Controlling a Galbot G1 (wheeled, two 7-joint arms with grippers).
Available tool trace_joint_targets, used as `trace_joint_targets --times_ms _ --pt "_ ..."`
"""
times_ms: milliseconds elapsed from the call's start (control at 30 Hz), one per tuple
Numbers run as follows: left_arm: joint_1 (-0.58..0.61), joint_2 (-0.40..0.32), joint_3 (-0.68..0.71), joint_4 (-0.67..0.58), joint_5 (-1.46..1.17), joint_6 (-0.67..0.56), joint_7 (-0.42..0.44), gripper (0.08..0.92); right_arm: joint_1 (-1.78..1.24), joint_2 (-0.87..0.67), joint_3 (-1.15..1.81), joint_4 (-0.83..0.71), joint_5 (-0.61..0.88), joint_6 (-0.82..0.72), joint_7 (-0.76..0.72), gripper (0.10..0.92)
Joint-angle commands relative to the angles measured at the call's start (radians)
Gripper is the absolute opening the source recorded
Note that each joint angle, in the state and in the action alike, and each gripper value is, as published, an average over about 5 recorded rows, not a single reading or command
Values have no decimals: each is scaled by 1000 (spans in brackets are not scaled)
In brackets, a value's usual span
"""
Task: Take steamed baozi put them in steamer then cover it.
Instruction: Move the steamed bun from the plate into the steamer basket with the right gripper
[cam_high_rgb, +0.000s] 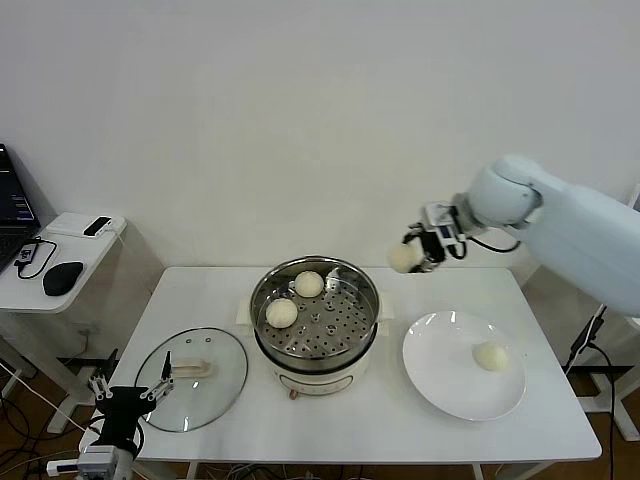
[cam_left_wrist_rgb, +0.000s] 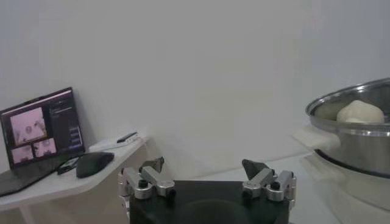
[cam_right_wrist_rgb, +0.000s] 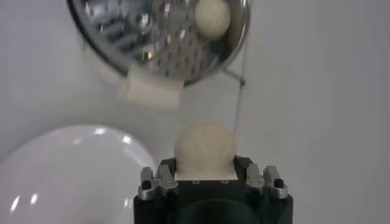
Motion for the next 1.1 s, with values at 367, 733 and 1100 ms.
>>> trace_joint_targets --times_ms 367,733,1100 --pt "7 -20 -19 -28 0 1 0 823 5 326 -208 -62 76 153 32 597" --pt "6 -24 -27 -33 -6 0 -1 823 -29 367 -270 -78 -101 296 16 619" --pt "3 -25 -37 -28 -18 -1 -1 823 -39 374 -296 -70 -175 416 -2 621"
